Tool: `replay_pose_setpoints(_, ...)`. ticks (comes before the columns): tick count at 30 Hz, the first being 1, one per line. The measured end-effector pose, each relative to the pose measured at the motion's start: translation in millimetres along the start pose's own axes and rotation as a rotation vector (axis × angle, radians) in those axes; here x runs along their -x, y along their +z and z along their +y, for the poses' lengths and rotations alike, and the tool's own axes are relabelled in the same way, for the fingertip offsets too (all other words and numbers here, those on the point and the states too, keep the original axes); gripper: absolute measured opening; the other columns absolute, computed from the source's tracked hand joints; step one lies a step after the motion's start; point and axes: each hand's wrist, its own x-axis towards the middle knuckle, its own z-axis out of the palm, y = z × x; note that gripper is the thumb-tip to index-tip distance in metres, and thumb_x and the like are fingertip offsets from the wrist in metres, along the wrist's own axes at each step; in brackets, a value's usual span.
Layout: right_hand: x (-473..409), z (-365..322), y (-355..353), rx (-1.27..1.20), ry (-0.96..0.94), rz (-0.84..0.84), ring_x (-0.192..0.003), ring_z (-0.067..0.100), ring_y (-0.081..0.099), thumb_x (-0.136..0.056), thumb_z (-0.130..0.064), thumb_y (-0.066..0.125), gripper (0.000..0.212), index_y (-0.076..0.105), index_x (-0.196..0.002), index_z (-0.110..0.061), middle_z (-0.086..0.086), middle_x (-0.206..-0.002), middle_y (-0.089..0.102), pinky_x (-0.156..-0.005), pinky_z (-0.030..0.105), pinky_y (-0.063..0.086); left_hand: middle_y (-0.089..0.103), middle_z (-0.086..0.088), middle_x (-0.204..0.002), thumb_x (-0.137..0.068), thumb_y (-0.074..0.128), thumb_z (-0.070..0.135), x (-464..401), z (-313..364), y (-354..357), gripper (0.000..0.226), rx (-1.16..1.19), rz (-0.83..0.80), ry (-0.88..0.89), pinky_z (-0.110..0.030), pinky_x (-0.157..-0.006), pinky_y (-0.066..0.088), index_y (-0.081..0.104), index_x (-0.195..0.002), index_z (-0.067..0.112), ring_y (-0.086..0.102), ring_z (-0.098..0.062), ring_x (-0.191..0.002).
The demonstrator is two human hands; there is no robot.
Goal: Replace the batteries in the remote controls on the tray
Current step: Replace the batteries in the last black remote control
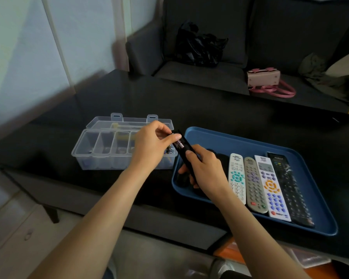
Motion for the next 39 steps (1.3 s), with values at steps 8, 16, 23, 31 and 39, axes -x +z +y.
replay_pose_setpoints(8,-5,-3,5,-0.033,0.024,0.041,-0.040,-0.001,0.051,-0.099,-0.028,0.042,0.020,0.058,-0.089,-0.022,0.001,-0.068,0.069,-0.046,0.023,0.044,0.063,0.012,-0.075,-0.075,0.076,0.017,3,2,5,0.017,0.039,0.017,0.016,-0.004,-0.065,0.045,0.062,-0.085,0.013,0.060,0.004,-0.071)
replay_pose_setpoints(16,-6,-2,7,-0.037,0.038,0.067,-0.044,0.001,0.054,-0.099,-0.029,0.042,0.019,0.058,-0.089,-0.027,0.001,-0.069,0.069,-0.052,0.030,0.047,0.066,0.002,-0.101,-0.070,0.080,0.023,5,-2,18,0.030,0.005,0.079,0.013,-0.026,-0.081,0.052,0.058,-0.088,0.015,0.061,-0.008,-0.093)
replay_pose_setpoints(23,-5,-4,8,-0.064,0.041,0.073,-0.041,-0.003,0.053,-0.099,-0.026,0.042,0.019,0.059,-0.091,-0.021,0.000,-0.070,0.069,-0.048,0.023,0.042,0.066,0.001,-0.100,-0.076,0.075,0.022,14,1,25,0.022,-0.115,0.202,0.173,-0.022,-0.078,0.046,0.064,-0.092,0.012,0.057,-0.008,-0.094)
replay_pose_setpoints(31,-6,-4,8,-0.165,0.116,0.092,-0.039,0.008,0.051,-0.099,-0.024,0.043,0.022,0.060,-0.092,-0.013,-0.002,-0.057,0.061,-0.039,0.022,0.040,0.056,0.000,-0.102,-0.081,0.069,0.010,21,7,36,0.024,-0.014,0.190,0.187,-0.004,-0.069,0.044,0.062,-0.104,0.009,0.054,-0.003,-0.086)
replay_pose_setpoints(39,-7,-9,2,-0.370,0.165,0.041,-0.043,0.014,0.049,-0.100,-0.021,0.041,0.021,0.059,-0.099,-0.012,0.005,-0.066,0.068,-0.041,0.024,0.040,0.065,0.007,-0.067,-0.075,0.076,0.022,9,6,26,0.013,0.316,0.119,-0.168,-0.015,-0.061,0.048,0.064,-0.071,0.017,0.062,-0.001,-0.064)
